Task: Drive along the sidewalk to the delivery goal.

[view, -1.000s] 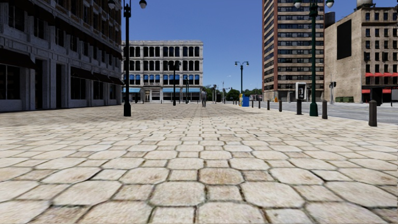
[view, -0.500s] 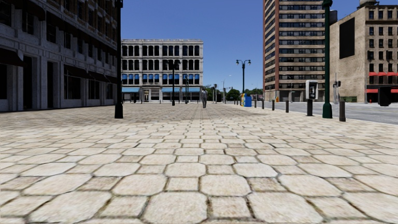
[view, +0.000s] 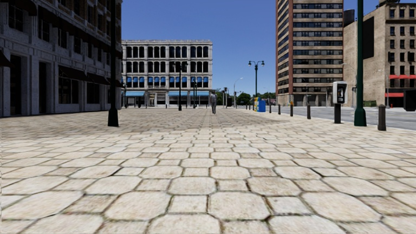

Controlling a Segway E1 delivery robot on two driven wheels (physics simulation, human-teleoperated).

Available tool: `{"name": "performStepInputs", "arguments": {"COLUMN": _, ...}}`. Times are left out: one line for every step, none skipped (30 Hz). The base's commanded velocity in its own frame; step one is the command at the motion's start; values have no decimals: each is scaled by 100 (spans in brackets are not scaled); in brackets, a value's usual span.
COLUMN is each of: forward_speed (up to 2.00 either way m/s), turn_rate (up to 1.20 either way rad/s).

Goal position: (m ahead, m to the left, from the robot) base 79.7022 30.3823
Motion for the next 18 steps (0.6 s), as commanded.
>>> {"name": "performStepInputs", "arguments": {"forward_speed": 200, "turn_rate": 0}}
{"name": "performStepInputs", "arguments": {"forward_speed": 200, "turn_rate": 0}}
{"name": "performStepInputs", "arguments": {"forward_speed": 200, "turn_rate": 0}}
{"name": "performStepInputs", "arguments": {"forward_speed": 200, "turn_rate": 0}}
{"name": "performStepInputs", "arguments": {"forward_speed": 200, "turn_rate": 0}}
{"name": "performStepInputs", "arguments": {"forward_speed": 200, "turn_rate": 0}}
{"name": "performStepInputs", "arguments": {"forward_speed": 200, "turn_rate": 0}}
{"name": "performStepInputs", "arguments": {"forward_speed": 200, "turn_rate": 0}}
{"name": "performStepInputs", "arguments": {"forward_speed": 200, "turn_rate": 0}}
{"name": "performStepInputs", "arguments": {"forward_speed": 200, "turn_rate": 0}}
{"name": "performStepInputs", "arguments": {"forward_speed": 200, "turn_rate": 0}}
{"name": "performStepInputs", "arguments": {"forward_speed": 200, "turn_rate": 0}}
{"name": "performStepInputs", "arguments": {"forward_speed": 200, "turn_rate": 0}}
{"name": "performStepInputs", "arguments": {"forward_speed": 200, "turn_rate": 0}}
{"name": "performStepInputs", "arguments": {"forward_speed": 200, "turn_rate": 0}}
{"name": "performStepInputs", "arguments": {"forward_speed": 200, "turn_rate": 0}}
{"name": "performStepInputs", "arguments": {"forward_speed": 200, "turn_rate": 0}}
{"name": "performStepInputs", "arguments": {"forward_speed": 200, "turn_rate": 0}}
